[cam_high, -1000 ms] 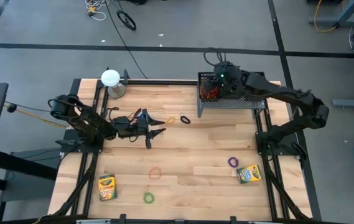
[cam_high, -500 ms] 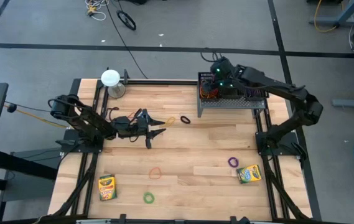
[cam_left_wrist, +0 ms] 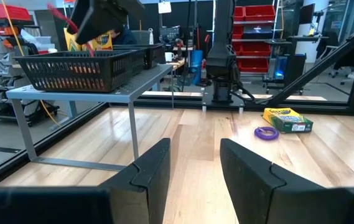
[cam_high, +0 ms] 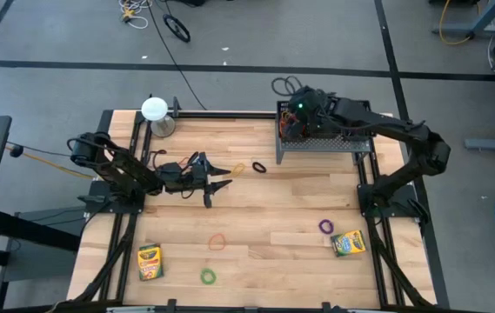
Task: Pick & Place Office Desk Supplies
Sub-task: Put the red rubber band into the left black bin on the shelf, then put the green spring keychain into the right black bin on the shelf
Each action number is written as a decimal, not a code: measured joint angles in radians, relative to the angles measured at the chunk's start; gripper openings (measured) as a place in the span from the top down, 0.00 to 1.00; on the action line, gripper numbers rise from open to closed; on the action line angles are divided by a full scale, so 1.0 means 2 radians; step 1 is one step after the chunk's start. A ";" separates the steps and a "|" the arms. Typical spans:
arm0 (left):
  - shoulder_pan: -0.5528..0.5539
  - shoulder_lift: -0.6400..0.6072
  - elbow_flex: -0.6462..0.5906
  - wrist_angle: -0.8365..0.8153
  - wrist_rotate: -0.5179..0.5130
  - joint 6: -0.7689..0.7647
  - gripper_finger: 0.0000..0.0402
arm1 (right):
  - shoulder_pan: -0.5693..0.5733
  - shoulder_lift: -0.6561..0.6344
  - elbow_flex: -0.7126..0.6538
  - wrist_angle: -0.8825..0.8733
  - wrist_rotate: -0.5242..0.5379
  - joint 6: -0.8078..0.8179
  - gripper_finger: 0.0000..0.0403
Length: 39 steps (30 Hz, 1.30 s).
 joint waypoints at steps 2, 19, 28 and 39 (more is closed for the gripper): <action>0.000 0.000 0.000 0.000 0.000 0.000 0.64 | 0.014 0.000 0.000 0.003 0.023 -0.031 0.30; 0.000 0.000 0.000 -0.004 0.000 0.000 0.64 | 0.095 0.000 0.000 0.063 0.229 -0.164 0.32; 0.000 0.000 0.000 -0.006 -0.013 0.006 0.64 | 0.167 -0.024 0.000 -0.052 0.223 -0.092 0.67; -0.001 0.000 0.001 -0.041 -0.029 -0.033 0.64 | 0.314 -0.094 -0.163 0.052 0.148 -0.023 0.93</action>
